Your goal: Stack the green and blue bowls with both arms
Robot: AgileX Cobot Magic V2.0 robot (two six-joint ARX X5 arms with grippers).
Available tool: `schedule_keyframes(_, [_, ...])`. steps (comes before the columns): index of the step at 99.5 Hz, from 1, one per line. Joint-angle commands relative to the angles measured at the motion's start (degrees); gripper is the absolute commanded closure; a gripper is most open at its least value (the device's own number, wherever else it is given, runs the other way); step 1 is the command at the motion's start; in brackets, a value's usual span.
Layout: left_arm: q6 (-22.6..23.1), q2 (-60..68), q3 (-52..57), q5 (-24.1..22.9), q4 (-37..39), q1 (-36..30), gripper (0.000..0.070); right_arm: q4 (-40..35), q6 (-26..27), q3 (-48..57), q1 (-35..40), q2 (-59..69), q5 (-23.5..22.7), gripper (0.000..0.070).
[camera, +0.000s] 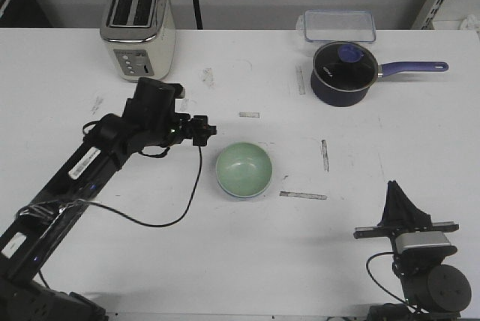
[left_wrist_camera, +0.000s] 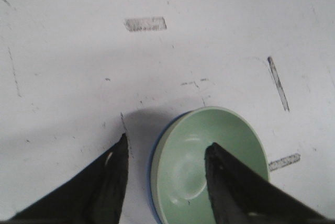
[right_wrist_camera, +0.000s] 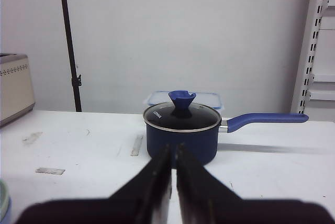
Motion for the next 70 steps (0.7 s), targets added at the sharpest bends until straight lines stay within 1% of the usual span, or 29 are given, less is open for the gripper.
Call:
schedule_keyframes(1, [0.1, -2.2, -4.3, 0.1, 5.6, 1.0, 0.0464, 0.7, -0.2, 0.0, -0.1, -0.1, 0.0, 0.0691])
schedule_keyframes(9, [0.1, -6.5, -10.8, 0.1, 11.3, 2.9, 0.0546, 0.7, -0.2, 0.0, -0.1, -0.1, 0.0, 0.0691])
schedule_keyframes(15, [0.2, -9.4, -15.0, 0.1, 14.7, 4.5, 0.0585, 0.7, -0.2, 0.0, -0.1, -0.1, 0.0, 0.0691])
schedule_keyframes(19, [0.9, -11.5, -18.2, 0.1, 17.4, 5.9, 0.0588, 0.7, -0.2, 0.0, -0.1, -0.1, 0.0, 0.0691])
schedule_keyframes(27, [5.0, -15.7, -24.7, 0.1, 23.3, 8.7, 0.0601, 0.7, -0.2, 0.0, -0.1, -0.1, 0.0, 0.0691])
schedule_keyframes(32, [7.7, -18.3, -28.7, 0.1, 26.6, 10.3, 0.0641, 0.7, -0.2, 0.0, -0.1, -0.1, 0.0, 0.0691])
schedule_keyframes(38, [9.5, -21.4, -33.2, 0.1, 29.9, 12.0, 0.07, 0.7, -0.2, 0.0, -0.1, -0.1, 0.0, 0.0691])
schedule_keyframes(45, [10.5, -25.0, -37.7, -0.3, 32.9, 13.9, 0.07, 0.7, -0.2, 0.0, -0.1, -0.1, 0.0, 0.0691])
schedule_keyframes(53, [11.3, -29.1, -42.1, -3.0, 35.2, 15.5, 0.07, 0.7, -0.2, 0.0, -0.1, -0.1, 0.0, 0.0691])
schedule_keyframes(70, [19.3, -38.2, -49.4, -11.9, 37.5, 17.3, 0.07, 0.7, -0.2, 0.0, -0.1, -0.1, 0.0, 0.0691])
